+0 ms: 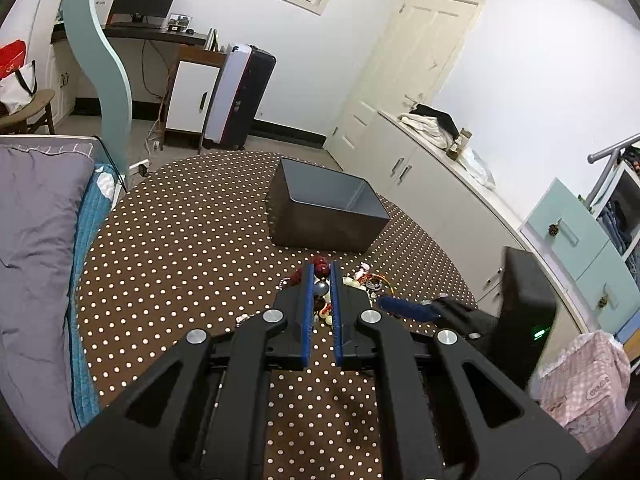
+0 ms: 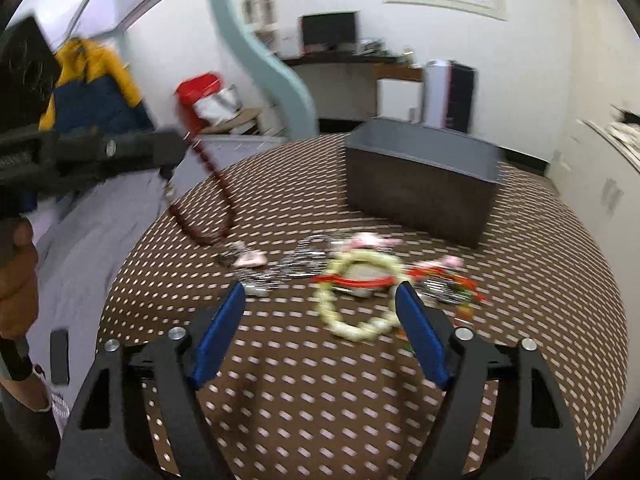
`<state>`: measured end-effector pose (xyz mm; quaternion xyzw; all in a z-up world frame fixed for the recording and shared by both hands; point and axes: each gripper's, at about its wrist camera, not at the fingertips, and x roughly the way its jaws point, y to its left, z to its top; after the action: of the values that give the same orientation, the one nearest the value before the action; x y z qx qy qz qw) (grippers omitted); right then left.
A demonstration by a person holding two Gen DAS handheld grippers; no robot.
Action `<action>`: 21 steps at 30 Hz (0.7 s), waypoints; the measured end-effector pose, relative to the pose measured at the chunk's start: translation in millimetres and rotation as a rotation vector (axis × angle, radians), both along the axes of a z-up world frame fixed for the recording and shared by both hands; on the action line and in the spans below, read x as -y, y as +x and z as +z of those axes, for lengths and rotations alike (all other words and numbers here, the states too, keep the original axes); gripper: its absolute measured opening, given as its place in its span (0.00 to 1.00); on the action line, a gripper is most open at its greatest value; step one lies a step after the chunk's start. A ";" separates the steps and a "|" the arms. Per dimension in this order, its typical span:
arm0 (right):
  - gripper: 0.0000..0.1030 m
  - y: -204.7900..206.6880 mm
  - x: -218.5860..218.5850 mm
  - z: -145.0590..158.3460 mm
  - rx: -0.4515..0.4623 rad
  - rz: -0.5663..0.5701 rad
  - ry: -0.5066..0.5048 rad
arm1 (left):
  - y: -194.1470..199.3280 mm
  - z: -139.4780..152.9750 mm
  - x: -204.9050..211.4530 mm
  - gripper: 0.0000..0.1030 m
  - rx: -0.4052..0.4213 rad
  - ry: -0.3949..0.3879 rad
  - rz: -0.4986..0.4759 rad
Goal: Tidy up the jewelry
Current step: 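Carry the red bead bracelet into the metal box and open the left gripper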
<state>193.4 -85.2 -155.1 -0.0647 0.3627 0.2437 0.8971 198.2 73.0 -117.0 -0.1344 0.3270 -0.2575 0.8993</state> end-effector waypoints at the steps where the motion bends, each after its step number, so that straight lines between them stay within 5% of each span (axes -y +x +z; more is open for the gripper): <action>1: 0.67 1.4 -6.4 -1.0 -0.005 0.022 -0.003 | -1.2 0.3 -1.5 0.08 0.001 -0.003 0.003; 11: 0.46 23.9 -57.8 -14.1 -0.080 0.192 -0.028 | -0.7 3.1 -4.4 0.08 -0.001 -0.019 -0.005; 18: 0.04 34.8 -63.7 -19.8 -0.100 0.181 -0.054 | -3.6 11.5 -10.6 0.08 0.025 -0.032 0.005; 21: 0.02 32.4 -50.1 -13.8 -0.073 0.142 -0.045 | -3.4 13.2 -14.5 0.08 0.033 -0.030 0.018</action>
<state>225.8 -35.1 -168.9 -0.1014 0.3949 0.3007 0.8622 194.8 87.5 -103.9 -0.1466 0.3068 -0.2564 0.9048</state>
